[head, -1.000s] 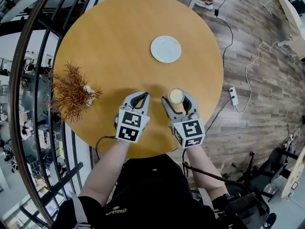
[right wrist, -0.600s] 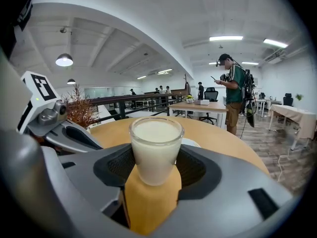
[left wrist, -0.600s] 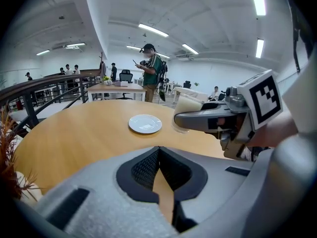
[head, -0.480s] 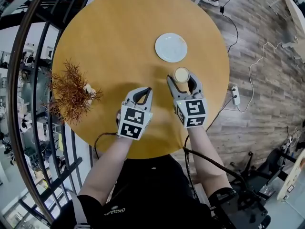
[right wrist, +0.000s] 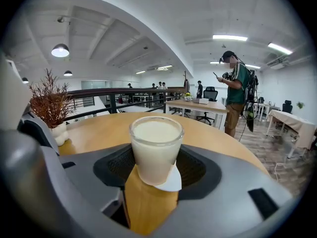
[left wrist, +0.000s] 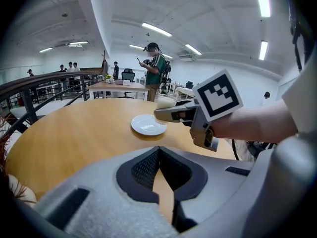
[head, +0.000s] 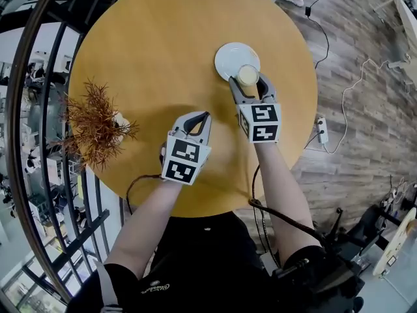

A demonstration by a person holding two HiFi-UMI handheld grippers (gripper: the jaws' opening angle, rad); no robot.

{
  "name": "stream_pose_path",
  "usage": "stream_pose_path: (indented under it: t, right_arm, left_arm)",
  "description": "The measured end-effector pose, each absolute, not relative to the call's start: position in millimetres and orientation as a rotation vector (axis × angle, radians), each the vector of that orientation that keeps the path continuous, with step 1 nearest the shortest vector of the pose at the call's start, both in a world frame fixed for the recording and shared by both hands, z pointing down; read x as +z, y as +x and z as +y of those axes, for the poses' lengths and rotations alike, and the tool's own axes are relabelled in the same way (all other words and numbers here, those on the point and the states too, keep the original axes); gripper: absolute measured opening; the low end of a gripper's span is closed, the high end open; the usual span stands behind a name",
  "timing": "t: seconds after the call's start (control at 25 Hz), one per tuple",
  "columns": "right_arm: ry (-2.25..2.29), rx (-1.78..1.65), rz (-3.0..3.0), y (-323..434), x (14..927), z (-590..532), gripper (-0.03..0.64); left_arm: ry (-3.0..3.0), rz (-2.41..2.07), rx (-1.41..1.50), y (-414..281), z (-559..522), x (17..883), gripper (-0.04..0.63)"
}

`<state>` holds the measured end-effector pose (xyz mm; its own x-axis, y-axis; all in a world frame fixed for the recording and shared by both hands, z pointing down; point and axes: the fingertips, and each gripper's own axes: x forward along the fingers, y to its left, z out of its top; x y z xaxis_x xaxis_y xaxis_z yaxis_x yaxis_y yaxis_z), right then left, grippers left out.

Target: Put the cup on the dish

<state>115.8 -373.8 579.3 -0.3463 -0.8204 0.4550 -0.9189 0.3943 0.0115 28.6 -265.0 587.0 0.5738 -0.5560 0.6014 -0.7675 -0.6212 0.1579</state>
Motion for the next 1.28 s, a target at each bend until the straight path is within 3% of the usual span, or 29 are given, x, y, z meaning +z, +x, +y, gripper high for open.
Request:
stream_pose_path:
  t: [0.4,1.28]
  right_arm:
    - [1.448,0.329,-2.155,128,610,-436,0.256]
    - [1.429,0.413,-2.088,127,650,-456,0.256]
  left_arm:
    - [2.404,-1.069,0.726,26,-266,588,0.008]
    - [2.382,-1.072,0.723,16,-269,597,0.008]
